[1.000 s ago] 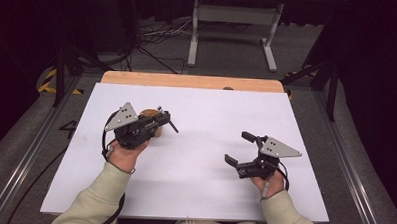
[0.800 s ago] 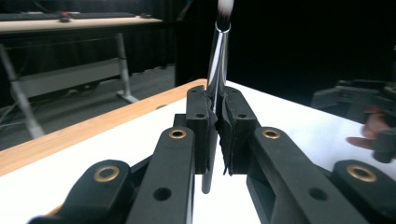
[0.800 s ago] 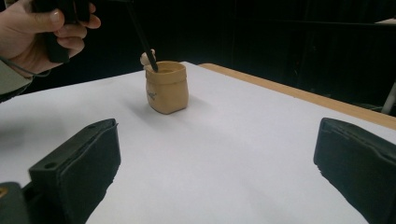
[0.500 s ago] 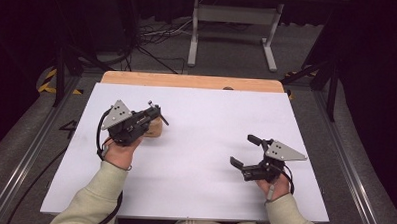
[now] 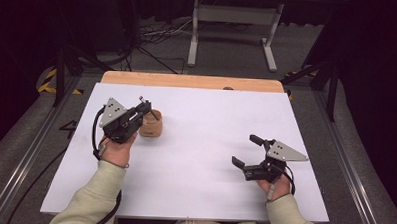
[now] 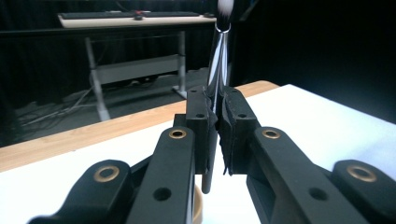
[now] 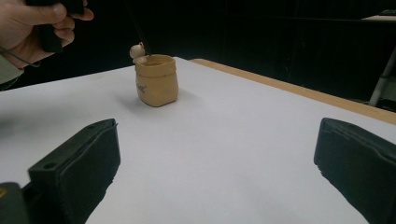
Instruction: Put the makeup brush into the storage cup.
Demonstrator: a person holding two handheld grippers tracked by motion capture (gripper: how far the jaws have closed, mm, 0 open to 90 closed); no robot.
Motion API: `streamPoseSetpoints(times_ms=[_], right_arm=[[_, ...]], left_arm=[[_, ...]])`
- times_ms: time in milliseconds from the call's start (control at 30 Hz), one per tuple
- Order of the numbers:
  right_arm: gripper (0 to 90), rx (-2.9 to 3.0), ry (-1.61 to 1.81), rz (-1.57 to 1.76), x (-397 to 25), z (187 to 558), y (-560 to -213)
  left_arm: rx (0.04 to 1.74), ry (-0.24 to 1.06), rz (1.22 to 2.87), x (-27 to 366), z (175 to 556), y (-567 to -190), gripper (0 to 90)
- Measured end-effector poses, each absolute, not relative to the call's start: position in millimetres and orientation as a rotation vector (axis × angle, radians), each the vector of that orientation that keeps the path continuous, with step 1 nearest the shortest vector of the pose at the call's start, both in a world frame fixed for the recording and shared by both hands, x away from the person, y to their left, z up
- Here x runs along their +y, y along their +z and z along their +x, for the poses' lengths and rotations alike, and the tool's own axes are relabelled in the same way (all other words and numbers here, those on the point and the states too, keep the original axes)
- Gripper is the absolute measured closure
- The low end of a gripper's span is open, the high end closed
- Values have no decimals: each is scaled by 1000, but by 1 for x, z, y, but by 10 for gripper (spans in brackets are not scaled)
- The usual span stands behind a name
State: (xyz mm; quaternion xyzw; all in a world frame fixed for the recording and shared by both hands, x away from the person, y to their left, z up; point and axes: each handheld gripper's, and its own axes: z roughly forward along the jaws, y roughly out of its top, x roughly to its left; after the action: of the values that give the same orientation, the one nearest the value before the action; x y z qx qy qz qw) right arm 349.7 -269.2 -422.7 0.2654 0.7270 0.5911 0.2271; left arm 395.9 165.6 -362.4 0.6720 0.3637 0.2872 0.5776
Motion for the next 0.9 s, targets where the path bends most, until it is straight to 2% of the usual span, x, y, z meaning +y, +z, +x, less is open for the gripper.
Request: streamPoseSetpoints(times_ms=[367,900], right_arm=[[9,2002,1628,735,-269,349,-423],[9,2004,1631,734,-270,348,-422]], left_arm=[[901,741,1557,167,399,-366,829],[905,708,1584,170,413,-384,827]])
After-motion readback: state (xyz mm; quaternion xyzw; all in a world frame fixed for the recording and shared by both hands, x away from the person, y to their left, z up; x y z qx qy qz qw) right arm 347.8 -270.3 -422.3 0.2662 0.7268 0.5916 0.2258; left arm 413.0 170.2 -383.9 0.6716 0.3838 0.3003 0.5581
